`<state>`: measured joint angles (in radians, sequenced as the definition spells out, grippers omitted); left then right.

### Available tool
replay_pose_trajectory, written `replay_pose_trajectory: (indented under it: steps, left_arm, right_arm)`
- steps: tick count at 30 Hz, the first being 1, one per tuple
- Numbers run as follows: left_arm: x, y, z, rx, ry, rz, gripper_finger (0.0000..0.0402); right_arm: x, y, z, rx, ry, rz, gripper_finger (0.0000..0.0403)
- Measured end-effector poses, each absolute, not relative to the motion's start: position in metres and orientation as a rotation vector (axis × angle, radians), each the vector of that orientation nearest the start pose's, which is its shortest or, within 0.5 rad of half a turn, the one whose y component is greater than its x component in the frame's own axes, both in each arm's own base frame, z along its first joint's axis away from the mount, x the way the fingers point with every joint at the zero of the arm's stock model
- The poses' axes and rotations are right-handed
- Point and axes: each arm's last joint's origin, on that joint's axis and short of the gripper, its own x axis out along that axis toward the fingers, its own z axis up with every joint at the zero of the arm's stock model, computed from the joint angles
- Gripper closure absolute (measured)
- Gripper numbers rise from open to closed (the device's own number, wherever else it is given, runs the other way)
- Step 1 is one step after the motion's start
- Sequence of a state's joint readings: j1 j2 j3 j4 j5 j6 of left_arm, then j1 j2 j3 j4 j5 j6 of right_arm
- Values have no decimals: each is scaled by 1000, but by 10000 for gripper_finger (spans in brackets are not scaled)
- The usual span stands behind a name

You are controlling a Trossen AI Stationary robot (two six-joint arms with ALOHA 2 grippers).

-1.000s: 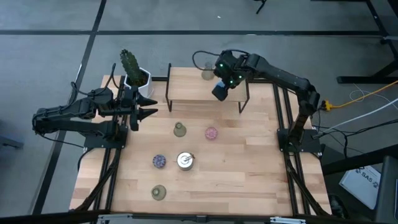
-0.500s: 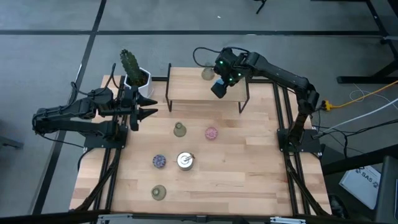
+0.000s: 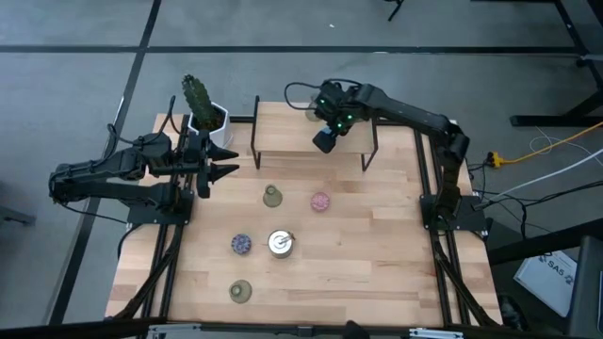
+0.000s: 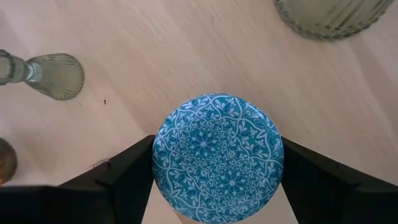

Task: Pick & Place candle stick holders
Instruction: Put the blue scented candle on the shelf

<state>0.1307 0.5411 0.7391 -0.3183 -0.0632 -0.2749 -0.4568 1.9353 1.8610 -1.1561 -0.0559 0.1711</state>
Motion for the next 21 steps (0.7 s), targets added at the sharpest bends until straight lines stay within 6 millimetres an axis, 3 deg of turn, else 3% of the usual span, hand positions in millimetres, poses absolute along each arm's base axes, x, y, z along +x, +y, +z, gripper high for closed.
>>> replay_pose_trajectory:
  steps: [21]
  left_arm:
    - [117, 17, 335, -278, 94, 209, 222]
  right_arm:
    - [359, -174, 298, 434, 1168, -435, 95]
